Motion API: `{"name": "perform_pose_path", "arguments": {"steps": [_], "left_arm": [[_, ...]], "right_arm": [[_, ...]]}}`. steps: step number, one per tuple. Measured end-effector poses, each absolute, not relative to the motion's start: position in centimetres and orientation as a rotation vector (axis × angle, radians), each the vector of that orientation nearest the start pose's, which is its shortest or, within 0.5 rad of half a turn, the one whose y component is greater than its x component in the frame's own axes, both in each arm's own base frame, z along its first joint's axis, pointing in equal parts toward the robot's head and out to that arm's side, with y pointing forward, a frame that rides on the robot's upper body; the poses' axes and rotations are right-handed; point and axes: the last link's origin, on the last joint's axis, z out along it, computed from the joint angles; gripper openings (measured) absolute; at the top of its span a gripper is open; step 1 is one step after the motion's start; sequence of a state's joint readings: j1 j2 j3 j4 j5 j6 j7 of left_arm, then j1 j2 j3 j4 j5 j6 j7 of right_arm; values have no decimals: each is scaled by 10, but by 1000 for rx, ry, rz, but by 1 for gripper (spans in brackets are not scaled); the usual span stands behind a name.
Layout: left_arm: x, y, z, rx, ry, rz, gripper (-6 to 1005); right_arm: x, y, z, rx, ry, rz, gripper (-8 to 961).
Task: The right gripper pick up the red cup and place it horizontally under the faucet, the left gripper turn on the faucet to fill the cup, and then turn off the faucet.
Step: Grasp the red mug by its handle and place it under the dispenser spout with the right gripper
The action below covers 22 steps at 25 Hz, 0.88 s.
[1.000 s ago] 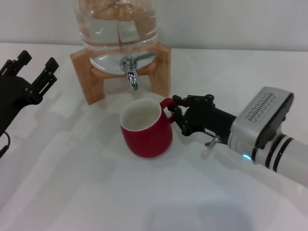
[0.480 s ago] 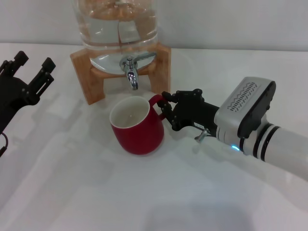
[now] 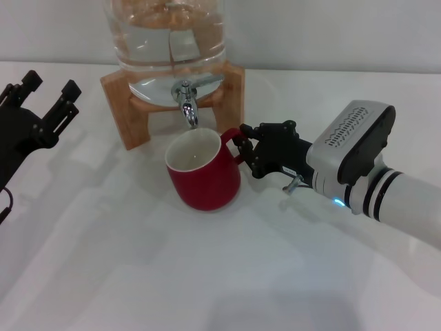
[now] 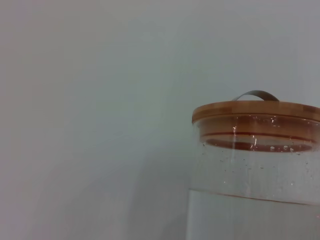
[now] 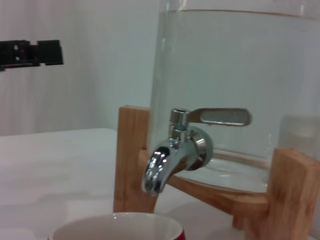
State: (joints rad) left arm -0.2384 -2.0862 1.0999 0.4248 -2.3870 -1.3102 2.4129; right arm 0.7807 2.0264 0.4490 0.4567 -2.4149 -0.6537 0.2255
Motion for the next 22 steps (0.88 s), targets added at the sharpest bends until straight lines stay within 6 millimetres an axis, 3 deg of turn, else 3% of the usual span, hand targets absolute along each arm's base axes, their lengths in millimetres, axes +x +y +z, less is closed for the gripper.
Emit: {"name": "perform_pose_path", "arguments": {"steps": [22], "left_arm": [[-322, 302, 28, -1793, -524, -997, 757]], "right_arm": [[183, 384, -124, -2337, 354, 588, 174]]}}
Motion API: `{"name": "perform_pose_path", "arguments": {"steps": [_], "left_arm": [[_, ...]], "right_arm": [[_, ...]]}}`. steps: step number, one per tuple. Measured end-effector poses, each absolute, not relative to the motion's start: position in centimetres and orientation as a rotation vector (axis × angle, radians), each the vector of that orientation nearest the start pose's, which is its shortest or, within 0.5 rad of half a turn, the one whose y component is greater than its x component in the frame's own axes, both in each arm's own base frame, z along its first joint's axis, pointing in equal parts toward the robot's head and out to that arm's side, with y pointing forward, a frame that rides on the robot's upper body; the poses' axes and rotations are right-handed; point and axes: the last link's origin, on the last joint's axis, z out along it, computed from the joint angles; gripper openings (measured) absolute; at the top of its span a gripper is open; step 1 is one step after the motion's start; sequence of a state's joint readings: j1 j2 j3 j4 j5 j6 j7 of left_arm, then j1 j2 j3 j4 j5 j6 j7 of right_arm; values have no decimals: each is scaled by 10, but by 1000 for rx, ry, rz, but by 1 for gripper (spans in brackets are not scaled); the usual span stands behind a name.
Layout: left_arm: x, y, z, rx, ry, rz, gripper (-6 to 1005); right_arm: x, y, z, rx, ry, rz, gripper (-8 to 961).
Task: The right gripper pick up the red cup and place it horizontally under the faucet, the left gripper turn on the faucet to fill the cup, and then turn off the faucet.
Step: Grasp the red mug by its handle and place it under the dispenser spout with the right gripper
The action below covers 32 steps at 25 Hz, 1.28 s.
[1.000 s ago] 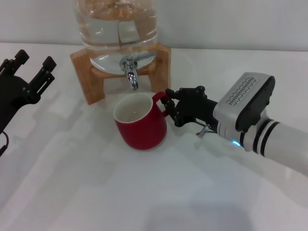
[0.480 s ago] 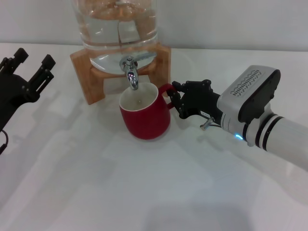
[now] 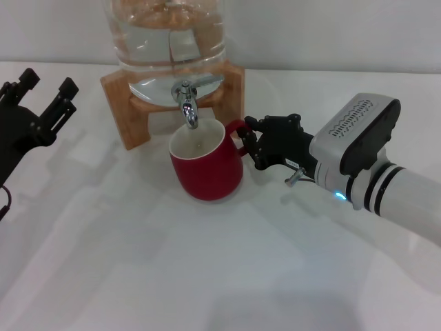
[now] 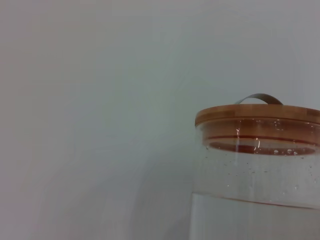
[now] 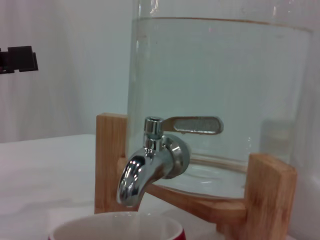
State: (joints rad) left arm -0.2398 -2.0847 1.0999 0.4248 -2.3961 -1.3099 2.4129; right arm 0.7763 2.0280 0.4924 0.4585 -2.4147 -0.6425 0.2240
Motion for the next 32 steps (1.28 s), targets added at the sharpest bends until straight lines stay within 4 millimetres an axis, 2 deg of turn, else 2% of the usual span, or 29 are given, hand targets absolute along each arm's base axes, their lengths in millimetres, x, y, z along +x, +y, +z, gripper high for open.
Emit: {"name": "perform_pose_path", "arguments": {"steps": [32], "left_arm": [[-322, 304, 28, -1793, -527, -992, 756]], "right_arm": [[174, 390, -132, -2383, 324, 501, 247]]}}
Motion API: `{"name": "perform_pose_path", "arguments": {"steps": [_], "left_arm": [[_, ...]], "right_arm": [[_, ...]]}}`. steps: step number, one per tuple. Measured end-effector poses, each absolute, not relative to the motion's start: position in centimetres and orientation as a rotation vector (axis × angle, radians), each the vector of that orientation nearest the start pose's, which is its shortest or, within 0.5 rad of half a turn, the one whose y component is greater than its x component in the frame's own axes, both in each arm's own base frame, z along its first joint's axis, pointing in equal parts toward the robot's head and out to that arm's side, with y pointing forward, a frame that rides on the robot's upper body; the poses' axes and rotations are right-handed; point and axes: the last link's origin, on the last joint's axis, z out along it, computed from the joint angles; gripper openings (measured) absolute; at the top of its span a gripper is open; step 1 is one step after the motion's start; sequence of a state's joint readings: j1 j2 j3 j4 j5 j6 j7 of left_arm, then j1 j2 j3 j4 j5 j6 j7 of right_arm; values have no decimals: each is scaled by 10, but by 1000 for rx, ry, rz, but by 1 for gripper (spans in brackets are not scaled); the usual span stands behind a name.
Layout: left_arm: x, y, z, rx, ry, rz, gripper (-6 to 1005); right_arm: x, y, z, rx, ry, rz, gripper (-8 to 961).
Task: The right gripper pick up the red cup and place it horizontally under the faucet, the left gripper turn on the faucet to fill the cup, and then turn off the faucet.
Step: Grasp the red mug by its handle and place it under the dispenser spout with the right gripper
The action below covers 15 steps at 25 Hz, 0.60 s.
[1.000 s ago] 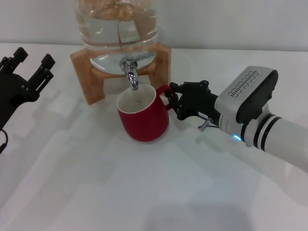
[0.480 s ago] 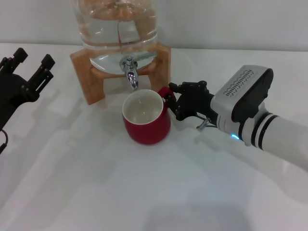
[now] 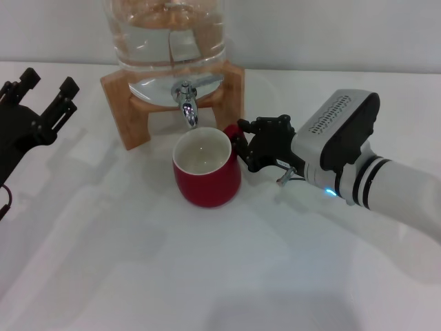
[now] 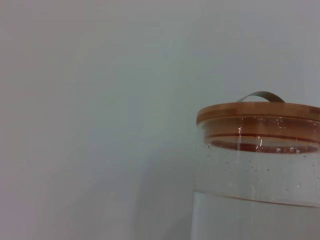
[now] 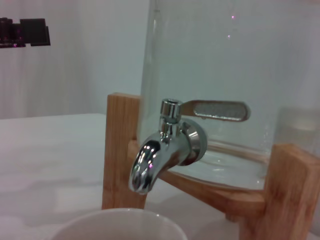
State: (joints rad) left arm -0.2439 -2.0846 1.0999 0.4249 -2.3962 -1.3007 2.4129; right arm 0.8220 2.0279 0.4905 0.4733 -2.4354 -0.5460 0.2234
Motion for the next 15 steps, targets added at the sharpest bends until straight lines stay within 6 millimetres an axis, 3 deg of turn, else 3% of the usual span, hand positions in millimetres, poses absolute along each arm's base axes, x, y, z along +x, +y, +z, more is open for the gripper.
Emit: {"name": "perform_pose_path", "arguments": {"steps": [15], "left_arm": [[-321, 303, 29, -1793, -522, -999, 756]], "right_arm": [[172, 396, -129, -2356, 365, 496, 249]]}}
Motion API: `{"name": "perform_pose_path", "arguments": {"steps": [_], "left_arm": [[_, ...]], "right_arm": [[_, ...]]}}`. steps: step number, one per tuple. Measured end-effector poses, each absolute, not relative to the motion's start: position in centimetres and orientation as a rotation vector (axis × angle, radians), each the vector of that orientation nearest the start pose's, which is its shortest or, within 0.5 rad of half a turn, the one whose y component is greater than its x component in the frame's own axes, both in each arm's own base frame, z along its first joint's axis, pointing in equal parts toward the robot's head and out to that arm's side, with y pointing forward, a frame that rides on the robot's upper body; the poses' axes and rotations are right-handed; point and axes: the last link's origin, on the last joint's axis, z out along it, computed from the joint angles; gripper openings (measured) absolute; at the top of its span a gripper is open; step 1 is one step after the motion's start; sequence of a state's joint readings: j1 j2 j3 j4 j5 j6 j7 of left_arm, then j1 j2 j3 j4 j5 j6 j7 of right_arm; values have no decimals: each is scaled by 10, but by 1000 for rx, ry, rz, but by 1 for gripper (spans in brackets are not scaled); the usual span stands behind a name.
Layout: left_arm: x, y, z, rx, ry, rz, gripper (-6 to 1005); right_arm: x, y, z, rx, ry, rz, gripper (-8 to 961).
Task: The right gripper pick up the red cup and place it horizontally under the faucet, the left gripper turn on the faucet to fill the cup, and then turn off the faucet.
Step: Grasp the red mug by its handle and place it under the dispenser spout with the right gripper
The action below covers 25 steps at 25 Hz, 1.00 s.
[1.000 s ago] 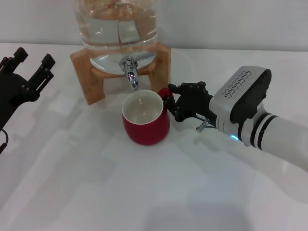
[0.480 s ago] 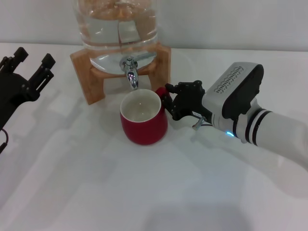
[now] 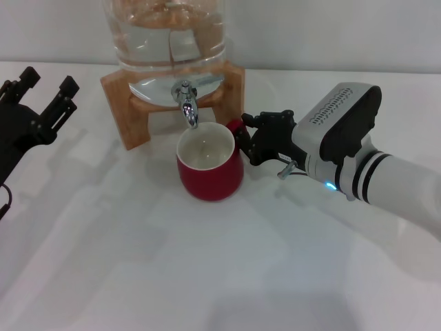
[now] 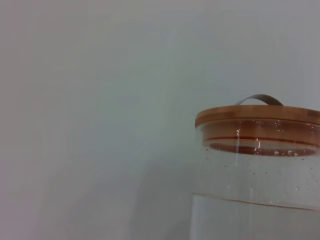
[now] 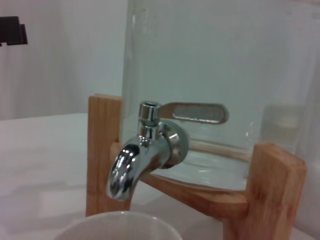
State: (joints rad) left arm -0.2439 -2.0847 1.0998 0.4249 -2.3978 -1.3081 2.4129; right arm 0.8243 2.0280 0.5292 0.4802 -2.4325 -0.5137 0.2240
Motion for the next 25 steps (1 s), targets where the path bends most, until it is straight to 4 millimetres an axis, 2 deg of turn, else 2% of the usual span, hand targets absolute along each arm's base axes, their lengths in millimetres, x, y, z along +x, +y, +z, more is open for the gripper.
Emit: {"name": "perform_pose_path", "arguments": {"steps": [25], "left_arm": [[-319, 304, 27, -1799, -519, -1004, 756]], "right_arm": [[169, 395, -132, -2365, 387, 481, 252]]}}
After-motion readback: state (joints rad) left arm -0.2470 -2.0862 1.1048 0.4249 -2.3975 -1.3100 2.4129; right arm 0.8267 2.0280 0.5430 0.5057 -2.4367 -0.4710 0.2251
